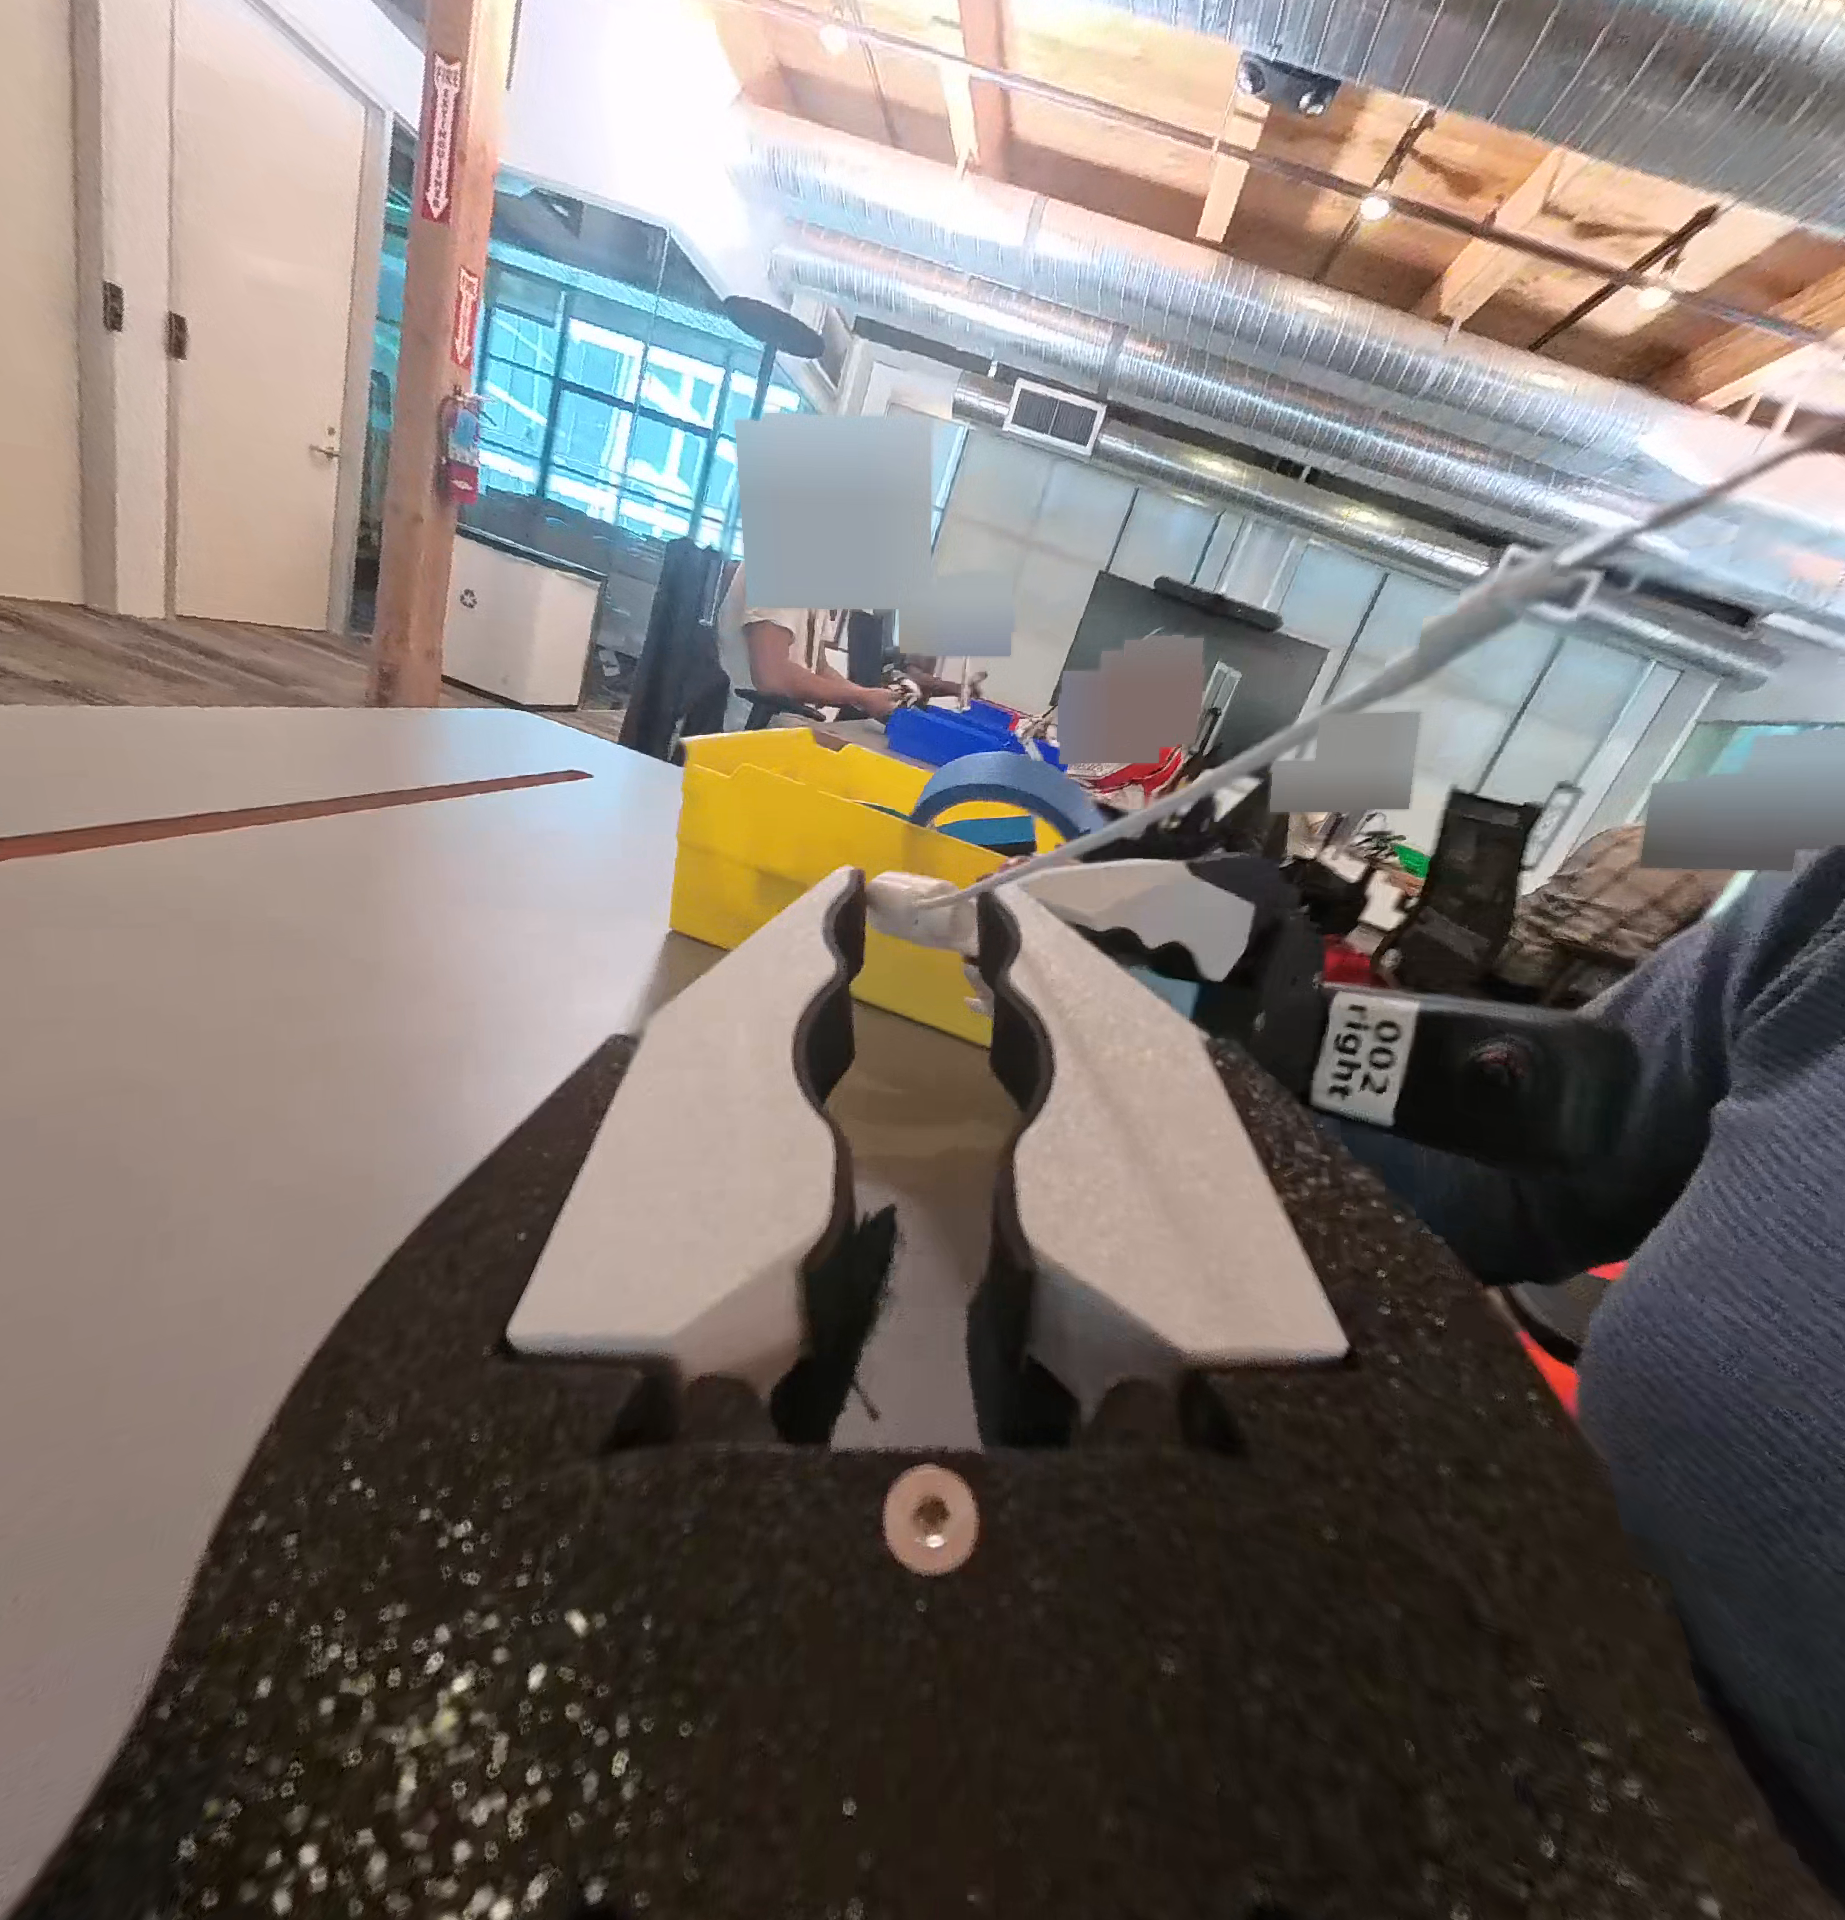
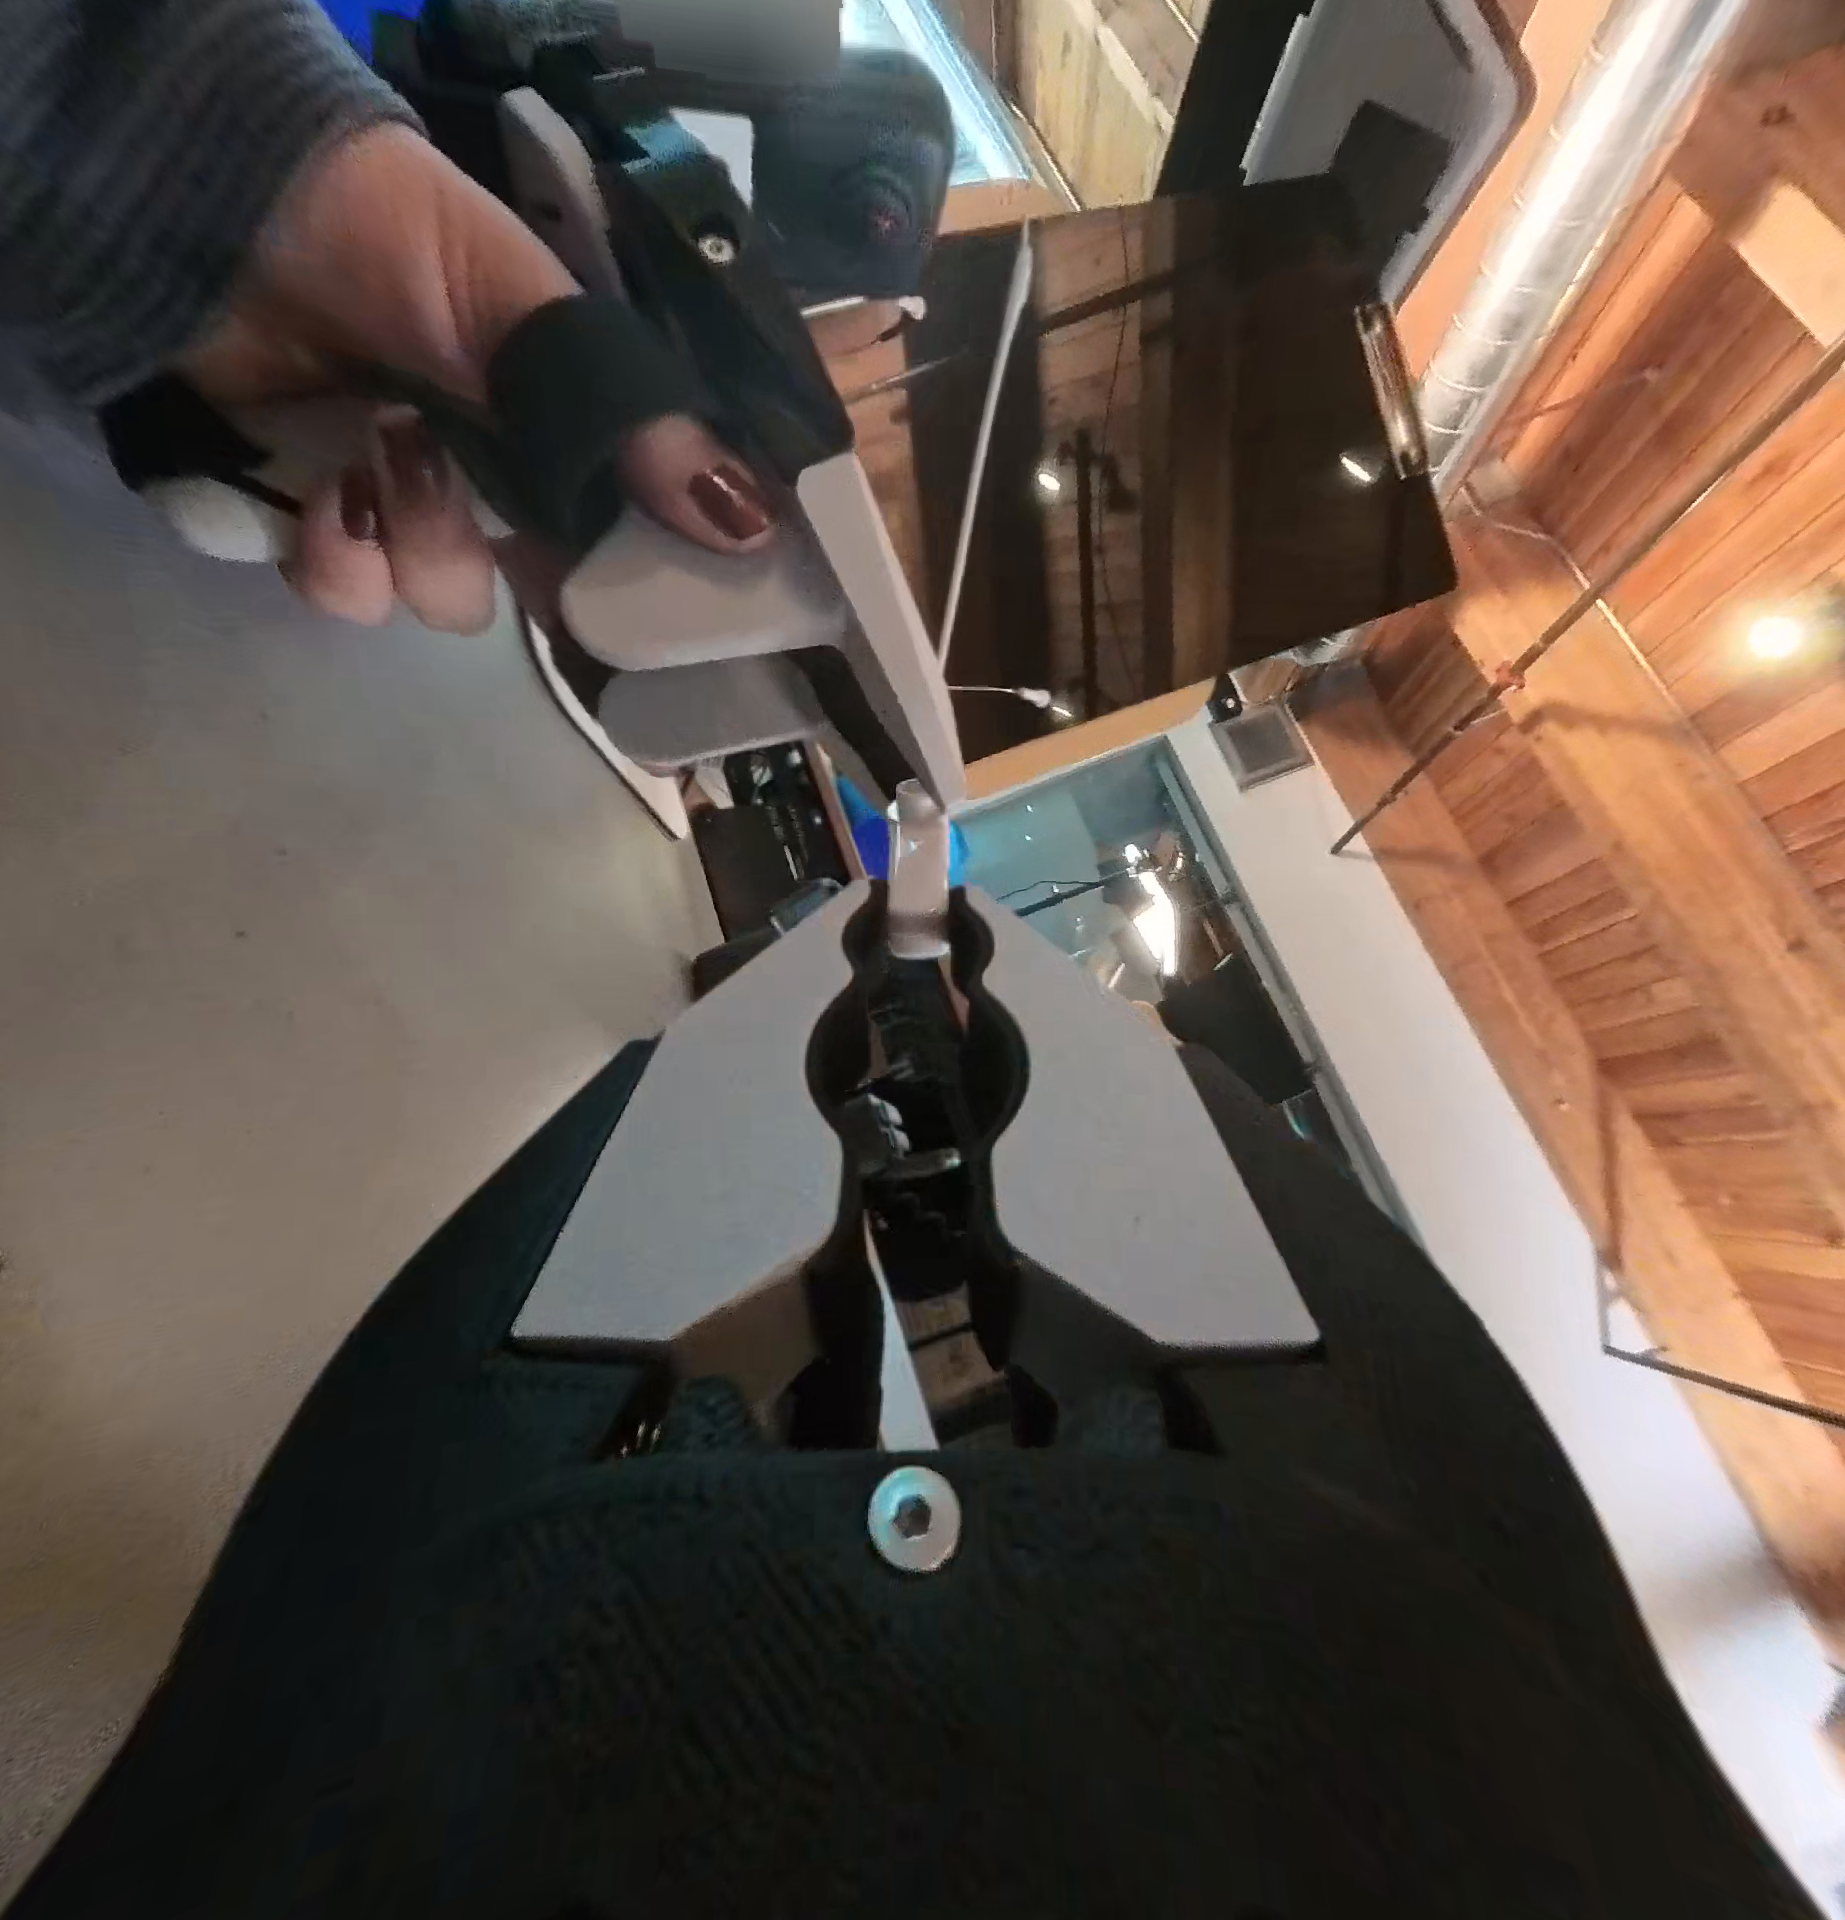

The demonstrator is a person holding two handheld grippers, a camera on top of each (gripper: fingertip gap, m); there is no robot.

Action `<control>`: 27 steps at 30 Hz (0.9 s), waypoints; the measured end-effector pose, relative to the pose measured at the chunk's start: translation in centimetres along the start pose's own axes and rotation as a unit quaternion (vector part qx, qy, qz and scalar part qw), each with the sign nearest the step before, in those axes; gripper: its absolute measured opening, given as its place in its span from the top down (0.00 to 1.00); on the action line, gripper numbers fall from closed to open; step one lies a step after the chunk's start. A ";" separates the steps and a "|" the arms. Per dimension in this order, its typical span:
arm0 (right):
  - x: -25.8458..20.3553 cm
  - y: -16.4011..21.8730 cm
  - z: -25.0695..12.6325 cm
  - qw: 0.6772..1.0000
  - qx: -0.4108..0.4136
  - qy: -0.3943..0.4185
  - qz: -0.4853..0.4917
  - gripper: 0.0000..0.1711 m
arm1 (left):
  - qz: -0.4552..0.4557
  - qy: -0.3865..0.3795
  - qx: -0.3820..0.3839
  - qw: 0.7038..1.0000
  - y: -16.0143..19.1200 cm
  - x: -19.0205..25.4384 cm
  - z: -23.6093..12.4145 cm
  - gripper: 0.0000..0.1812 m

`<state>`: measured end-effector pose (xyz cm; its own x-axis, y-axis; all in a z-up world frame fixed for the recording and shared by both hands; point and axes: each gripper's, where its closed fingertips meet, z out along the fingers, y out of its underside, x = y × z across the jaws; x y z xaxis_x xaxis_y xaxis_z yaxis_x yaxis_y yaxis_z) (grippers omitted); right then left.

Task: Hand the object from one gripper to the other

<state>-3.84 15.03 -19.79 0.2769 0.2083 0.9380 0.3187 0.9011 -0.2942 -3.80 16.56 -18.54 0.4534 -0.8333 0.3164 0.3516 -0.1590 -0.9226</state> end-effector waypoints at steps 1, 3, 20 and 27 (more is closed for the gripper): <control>0.0 -0.1 -0.1 1.000 0.003 0.004 -0.010 0.94 | -0.017 0.013 0.002 1.000 0.0 0.2 0.1 0.89; 0.0 -0.8 -0.2 1.000 0.020 0.005 -0.012 0.94 | -0.058 0.040 -0.004 0.998 0.4 0.6 0.3 0.83; 1.8 -2.7 -1.0 0.416 0.177 -0.314 0.835 0.78 | 0.136 0.130 0.033 0.982 -0.9 4.2 -1.3 0.88; 0.8 -5.1 -2.8 0.285 0.189 -0.424 0.838 0.87 | 0.143 0.173 -0.005 0.974 0.7 5.6 -1.0 0.88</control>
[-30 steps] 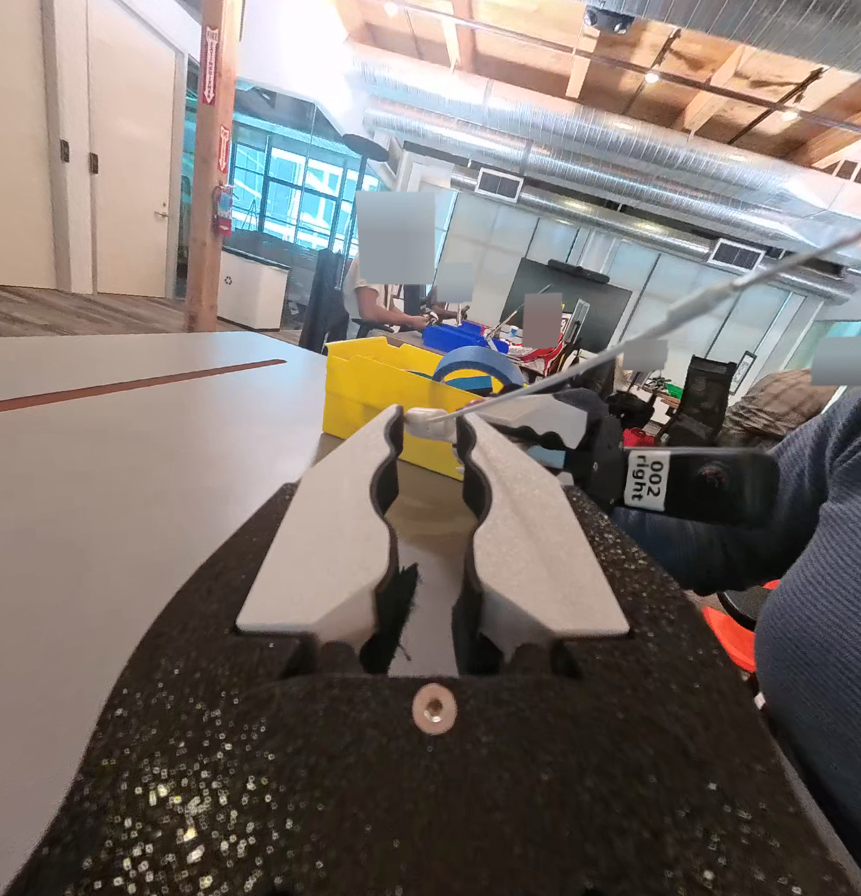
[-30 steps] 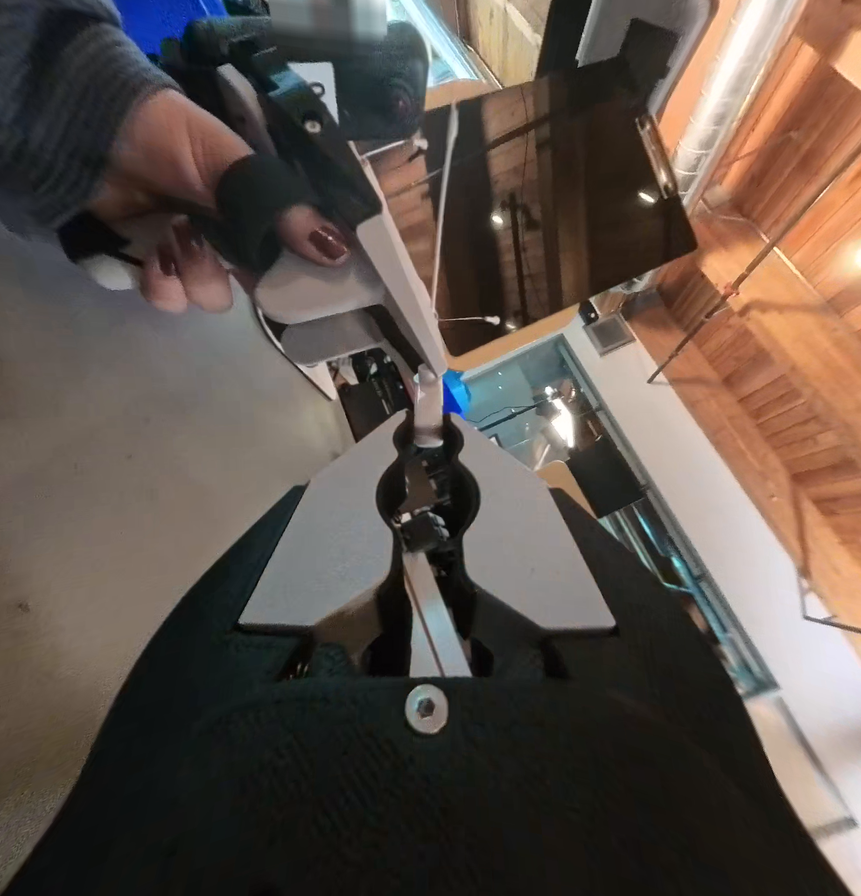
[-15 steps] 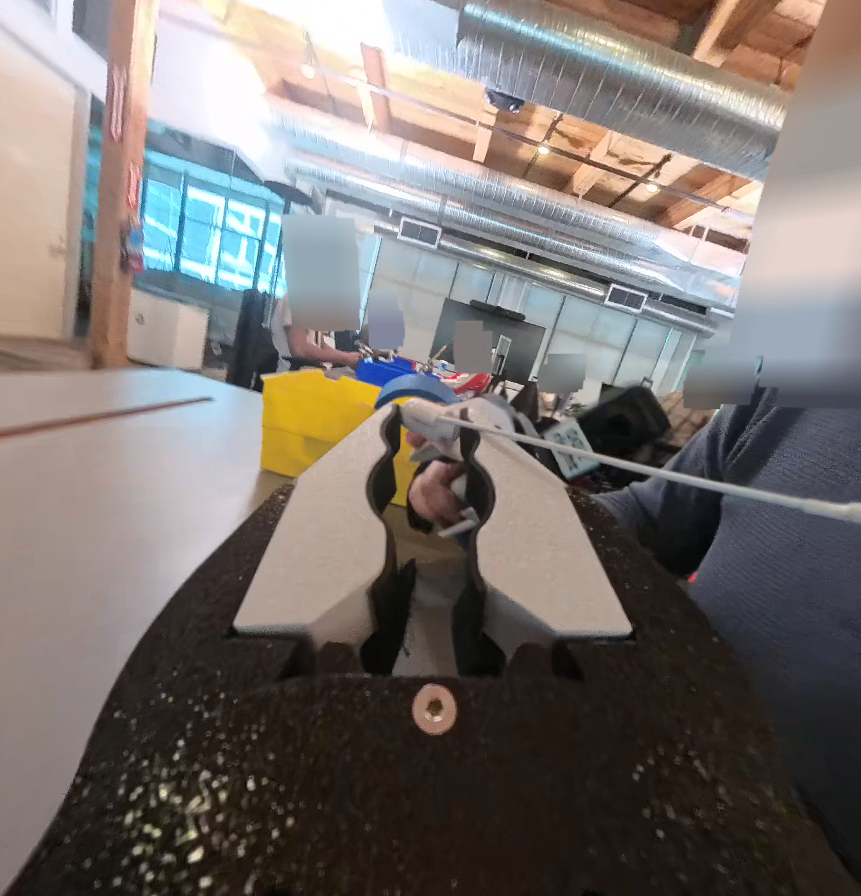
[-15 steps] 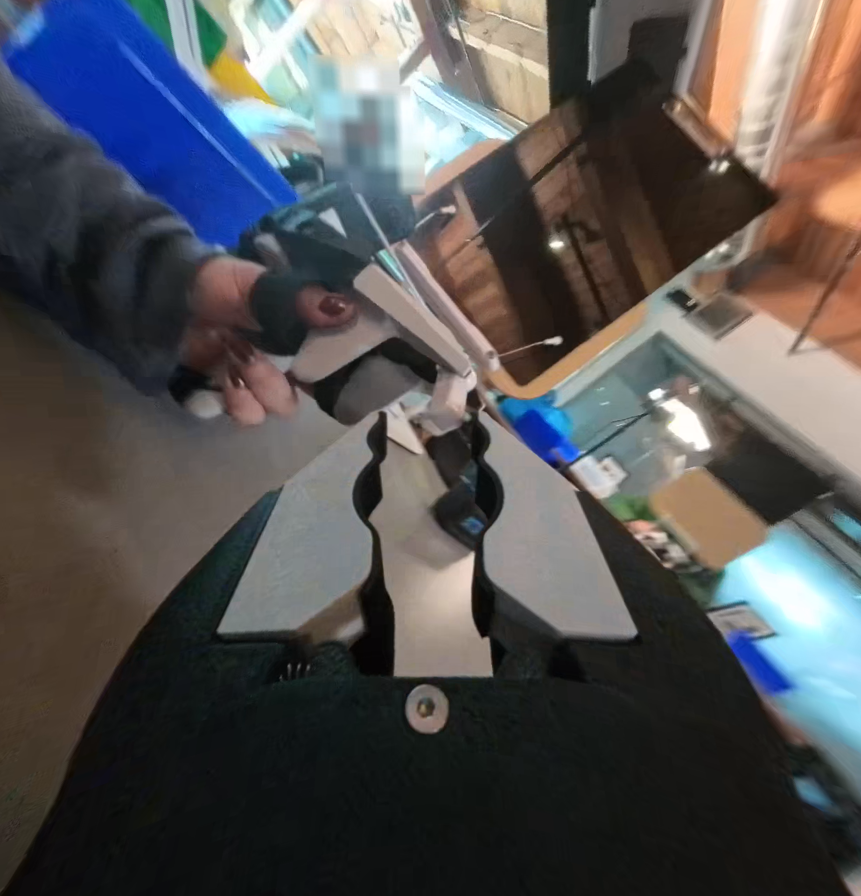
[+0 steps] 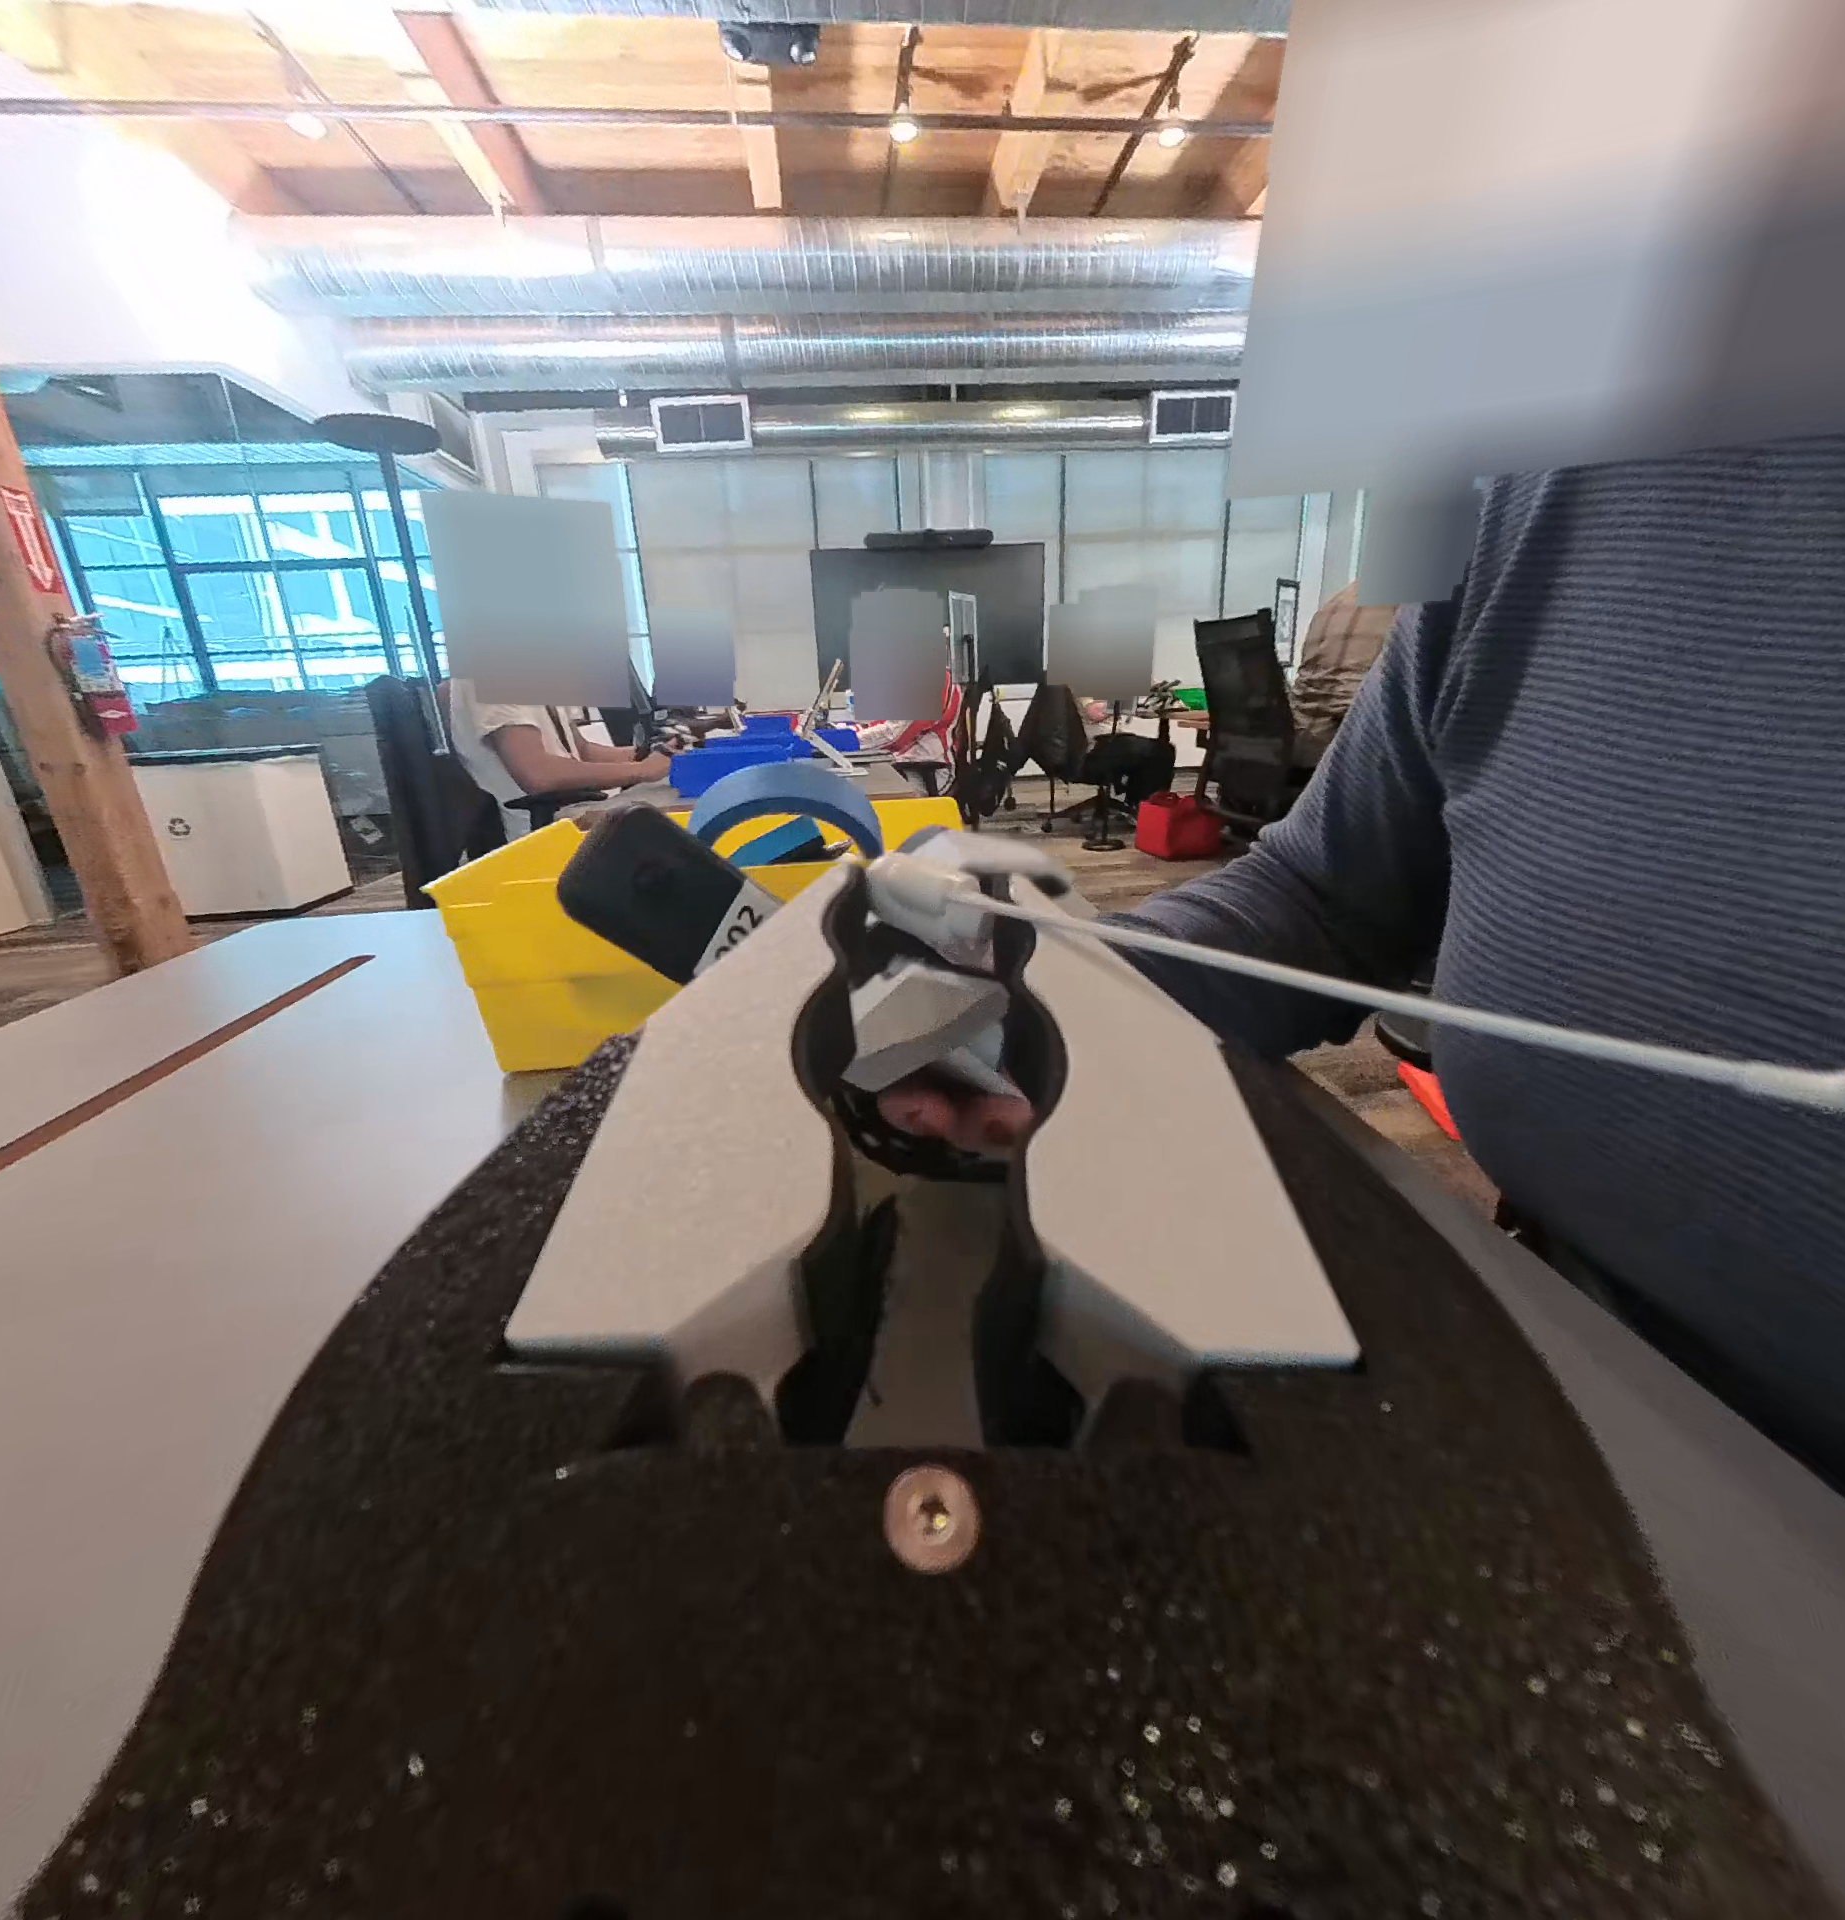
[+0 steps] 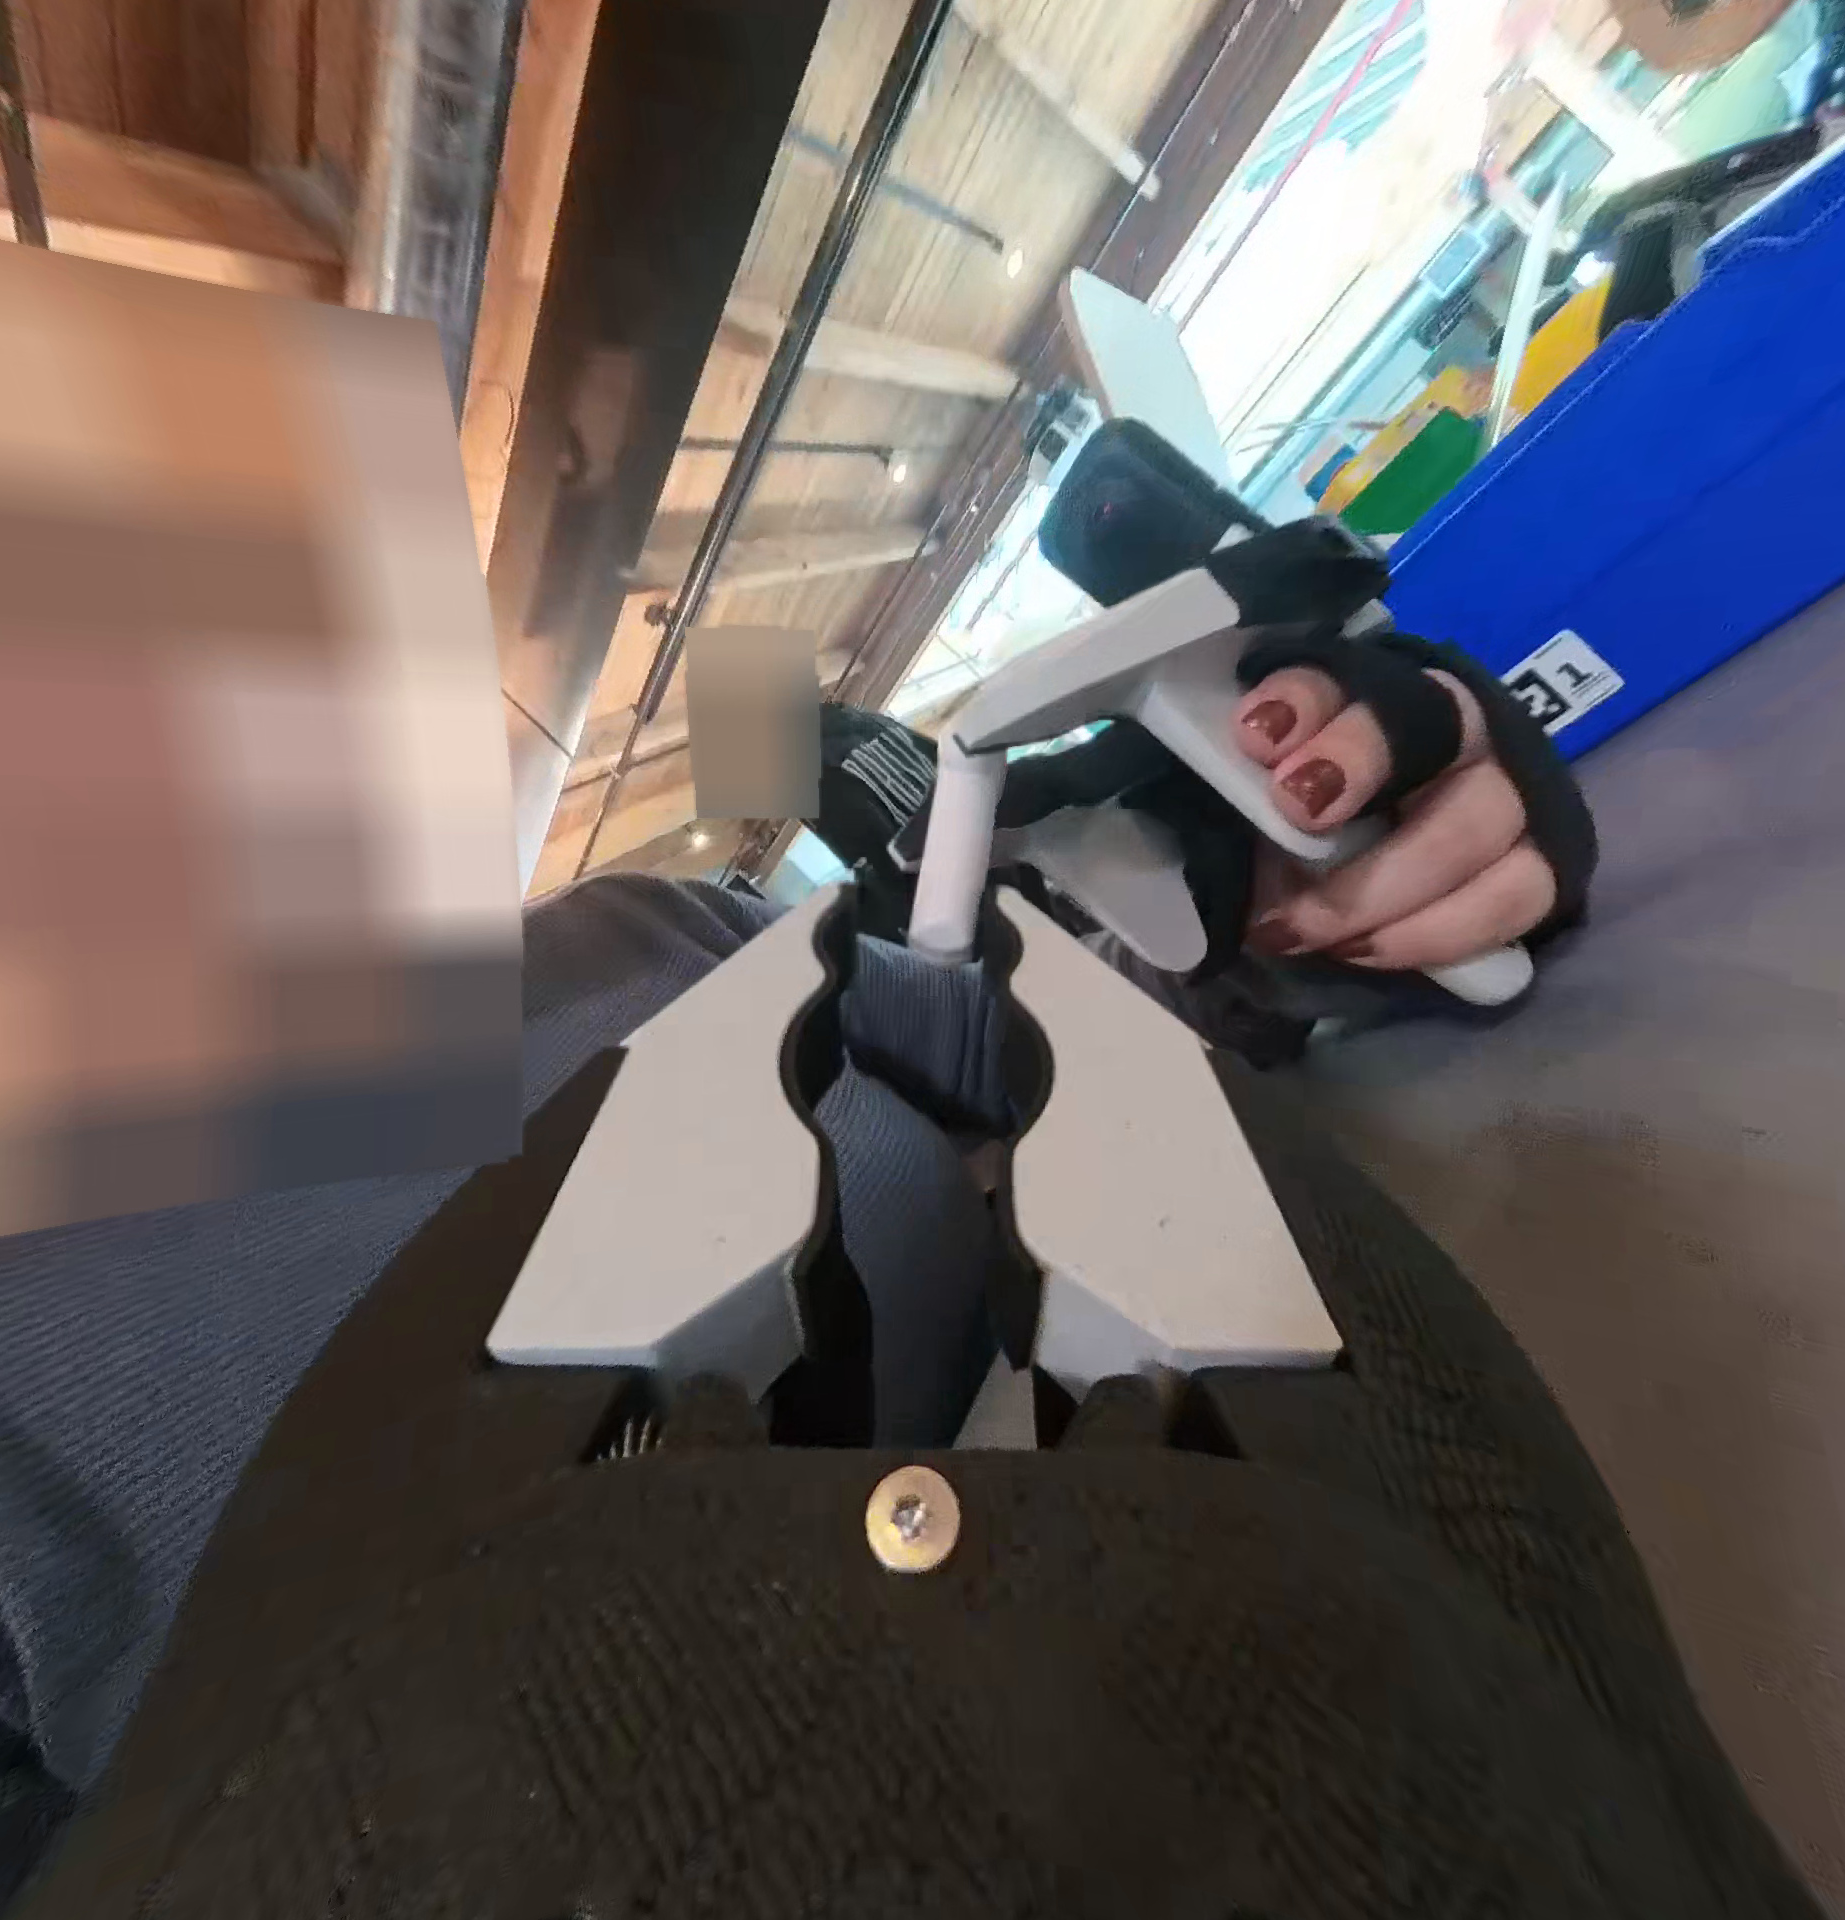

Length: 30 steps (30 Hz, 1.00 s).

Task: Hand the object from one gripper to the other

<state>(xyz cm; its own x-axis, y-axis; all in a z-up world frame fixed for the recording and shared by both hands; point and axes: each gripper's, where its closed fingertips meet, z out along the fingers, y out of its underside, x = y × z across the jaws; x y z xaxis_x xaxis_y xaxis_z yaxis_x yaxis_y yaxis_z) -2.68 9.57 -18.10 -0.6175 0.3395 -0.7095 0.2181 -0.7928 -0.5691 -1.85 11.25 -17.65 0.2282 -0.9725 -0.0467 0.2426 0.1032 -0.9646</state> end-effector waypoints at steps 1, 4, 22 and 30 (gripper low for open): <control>0.1 0.1 0.1 1.000 -0.002 0.007 -0.008 0.91 | -0.003 0.002 0.002 1.000 -0.1 0.1 0.1 0.88; 0.5 0.2 0.0 0.999 -0.010 0.028 -0.036 0.94 | -0.014 -0.001 -0.009 1.000 0.1 0.0 0.1 0.88; -0.6 -7.9 -5.0 0.520 -0.030 0.483 -0.704 0.94 | -0.148 -0.270 0.036 0.951 -2.4 -9.1 -6.9 0.63; 2.5 -4.1 -2.9 0.151 -0.206 0.437 -0.862 0.94 | -0.396 -0.079 0.055 0.913 -0.2 -5.3 -1.5 0.70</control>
